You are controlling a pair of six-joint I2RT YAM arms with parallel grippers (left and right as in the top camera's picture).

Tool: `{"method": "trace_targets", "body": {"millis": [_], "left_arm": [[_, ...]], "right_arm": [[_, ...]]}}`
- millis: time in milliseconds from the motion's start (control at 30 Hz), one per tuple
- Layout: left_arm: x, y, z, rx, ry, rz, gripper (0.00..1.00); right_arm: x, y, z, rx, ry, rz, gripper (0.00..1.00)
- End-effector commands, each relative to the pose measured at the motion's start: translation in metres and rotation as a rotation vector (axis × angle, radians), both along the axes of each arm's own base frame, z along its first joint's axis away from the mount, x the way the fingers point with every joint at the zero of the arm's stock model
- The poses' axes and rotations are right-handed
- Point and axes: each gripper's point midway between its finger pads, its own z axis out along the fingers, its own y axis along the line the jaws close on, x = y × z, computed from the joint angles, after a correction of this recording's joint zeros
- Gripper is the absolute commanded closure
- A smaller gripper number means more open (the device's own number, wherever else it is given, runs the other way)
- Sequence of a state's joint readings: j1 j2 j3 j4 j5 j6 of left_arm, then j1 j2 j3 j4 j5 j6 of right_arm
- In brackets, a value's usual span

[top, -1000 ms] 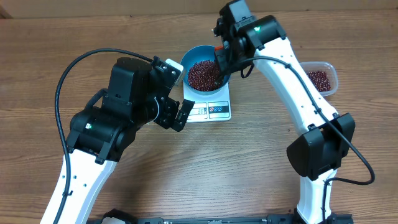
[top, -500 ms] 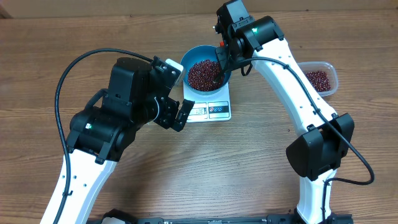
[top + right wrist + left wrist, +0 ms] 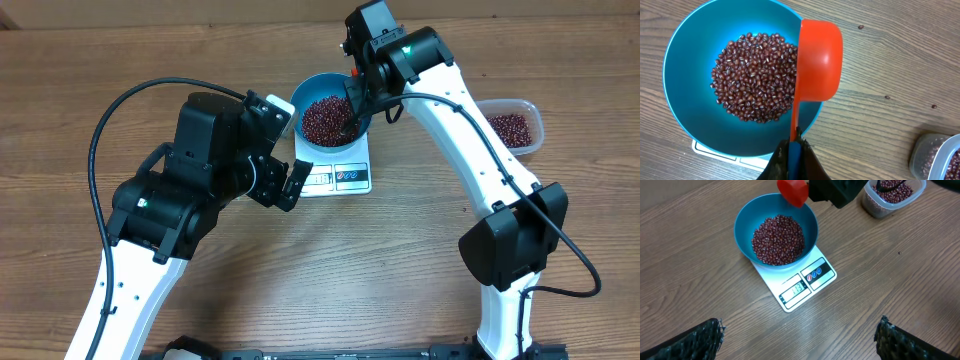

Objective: Scoop item into bowl and weigh 150g on scale
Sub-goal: 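Tip the scoop to pour beans into the blue bowl, then return the empty scoop with the right gripper to the bean tub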

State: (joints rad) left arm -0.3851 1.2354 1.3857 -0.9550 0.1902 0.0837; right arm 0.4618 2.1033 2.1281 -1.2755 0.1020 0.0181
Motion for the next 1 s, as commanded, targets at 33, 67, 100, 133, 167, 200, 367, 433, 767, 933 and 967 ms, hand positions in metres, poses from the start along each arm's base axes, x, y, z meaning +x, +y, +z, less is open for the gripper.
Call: {"method": "trace_targets", "body": {"millis": [33, 67, 100, 133, 167, 200, 367, 433, 767, 933, 967], "left_arm": [[0.003, 0.002, 0.006, -0.004, -0.013, 0.014, 0.00], [0.003, 0.002, 0.006, -0.004, -0.014, 0.014, 0.00], [0.003, 0.002, 0.006, -0.004, -0.014, 0.014, 0.00], [0.003, 0.002, 0.006, -0.004, -0.014, 0.014, 0.00], [0.003, 0.002, 0.006, -0.004, -0.014, 0.014, 0.00], [0.003, 0.002, 0.006, -0.004, -0.013, 0.014, 0.00], [0.003, 0.002, 0.006, -0.004, -0.014, 0.014, 0.01], [0.003, 0.002, 0.006, -0.004, -0.013, 0.014, 0.00], [0.003, 0.002, 0.006, -0.004, -0.013, 0.014, 0.00], [0.003, 0.002, 0.006, -0.004, -0.013, 0.014, 0.01], [0.003, 0.002, 0.006, -0.004, -0.013, 0.014, 0.01]], "right_arm": [[0.000, 0.011, 0.019, 0.005, -0.056, 0.045, 0.96], [0.000, 0.011, 0.019, 0.000, -0.058, 0.058, 0.96], [0.001, 0.011, 0.019, -0.005, -0.061, 0.064, 0.96], [0.002, 0.011, 0.020, -0.006, -0.066, 0.063, 0.96], [0.003, 0.011, 0.020, -0.004, -0.069, 0.063, 0.96], [0.003, 0.012, 0.021, -0.004, -0.071, 0.064, 0.96], [0.003, 0.012, 0.021, -0.014, -0.074, 0.087, 0.96], [0.003, 0.012, 0.021, -0.013, -0.074, 0.087, 0.96], [-0.005, 0.016, 0.043, 0.078, -0.083, 0.106, 0.96], [-0.015, -0.002, 0.074, 0.161, -0.091, 0.090, 0.96], [-0.018, -0.009, 0.081, 0.177, -0.091, 0.081, 0.96]]}}
